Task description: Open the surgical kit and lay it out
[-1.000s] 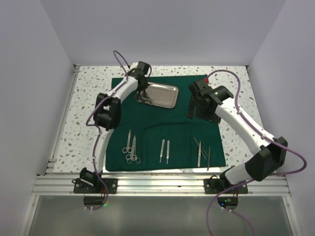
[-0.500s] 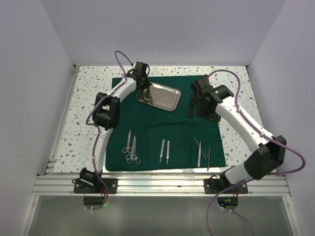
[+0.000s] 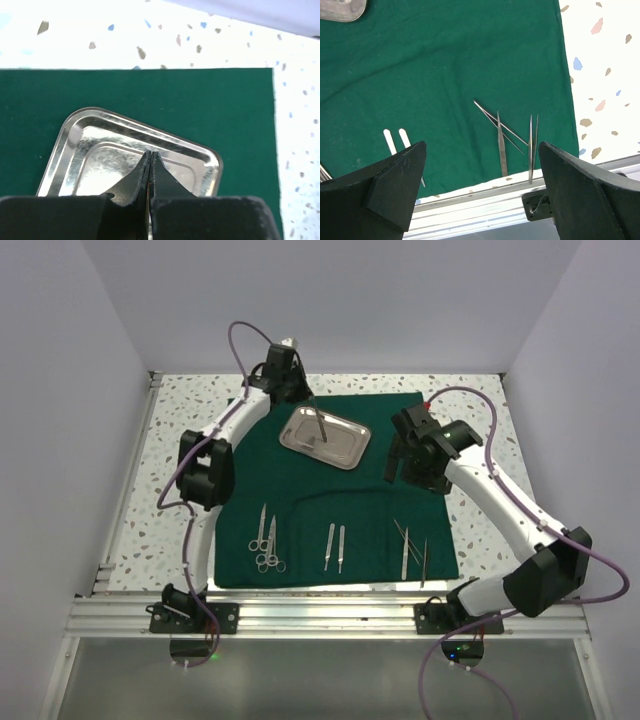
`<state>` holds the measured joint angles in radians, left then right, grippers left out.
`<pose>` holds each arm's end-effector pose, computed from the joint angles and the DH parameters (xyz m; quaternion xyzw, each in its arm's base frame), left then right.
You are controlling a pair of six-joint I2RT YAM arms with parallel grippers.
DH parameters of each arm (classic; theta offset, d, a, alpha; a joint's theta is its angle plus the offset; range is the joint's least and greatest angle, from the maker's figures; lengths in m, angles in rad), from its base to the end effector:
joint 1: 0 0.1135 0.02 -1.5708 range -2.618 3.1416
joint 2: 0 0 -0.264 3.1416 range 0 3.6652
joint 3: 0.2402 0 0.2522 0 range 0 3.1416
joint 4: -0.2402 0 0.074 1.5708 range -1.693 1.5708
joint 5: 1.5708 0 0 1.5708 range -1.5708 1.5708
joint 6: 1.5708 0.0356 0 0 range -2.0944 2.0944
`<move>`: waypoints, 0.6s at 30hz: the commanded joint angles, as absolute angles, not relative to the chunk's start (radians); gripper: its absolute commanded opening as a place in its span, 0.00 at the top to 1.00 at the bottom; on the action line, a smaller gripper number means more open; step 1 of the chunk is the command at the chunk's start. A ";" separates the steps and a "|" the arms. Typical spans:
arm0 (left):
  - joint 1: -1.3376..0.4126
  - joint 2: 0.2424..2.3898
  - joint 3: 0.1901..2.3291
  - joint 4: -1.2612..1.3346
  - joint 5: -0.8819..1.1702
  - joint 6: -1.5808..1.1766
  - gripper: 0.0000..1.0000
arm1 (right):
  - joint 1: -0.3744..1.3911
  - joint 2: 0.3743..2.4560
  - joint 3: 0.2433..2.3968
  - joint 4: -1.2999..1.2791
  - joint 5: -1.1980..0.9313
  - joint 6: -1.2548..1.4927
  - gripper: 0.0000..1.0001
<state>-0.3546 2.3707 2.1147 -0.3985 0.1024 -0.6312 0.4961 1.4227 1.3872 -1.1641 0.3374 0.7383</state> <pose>0.5130 -0.1938 0.2269 -0.1011 0.8903 -0.2495 0.3674 0.2404 0.1167 0.3256 0.1478 0.9580 -0.0293 0.2439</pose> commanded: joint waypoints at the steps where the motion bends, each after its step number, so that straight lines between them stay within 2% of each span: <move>1: -0.350 2.253 2.120 -0.334 0.164 -0.571 1.00 | 0.492 1.365 1.373 -1.152 0.328 0.767 0.02; 7: -0.350 2.128 2.020 -0.331 0.209 -0.523 1.00 | 0.492 1.315 1.347 -1.154 0.331 0.782 0.02; 16: -0.368 1.766 1.667 -0.324 0.233 -0.488 1.00 | 0.492 1.244 1.313 -1.146 0.339 0.792 0.02; 18: -0.370 1.749 1.623 -0.325 0.223 -0.497 1.00 | 0.491 1.238 1.305 -1.137 0.327 0.787 0.02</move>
<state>-0.3611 1.8309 1.6794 -0.3599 0.2199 -0.5270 0.4961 1.2694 1.3140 -1.1584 0.3378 0.7746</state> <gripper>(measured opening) 0.005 0.985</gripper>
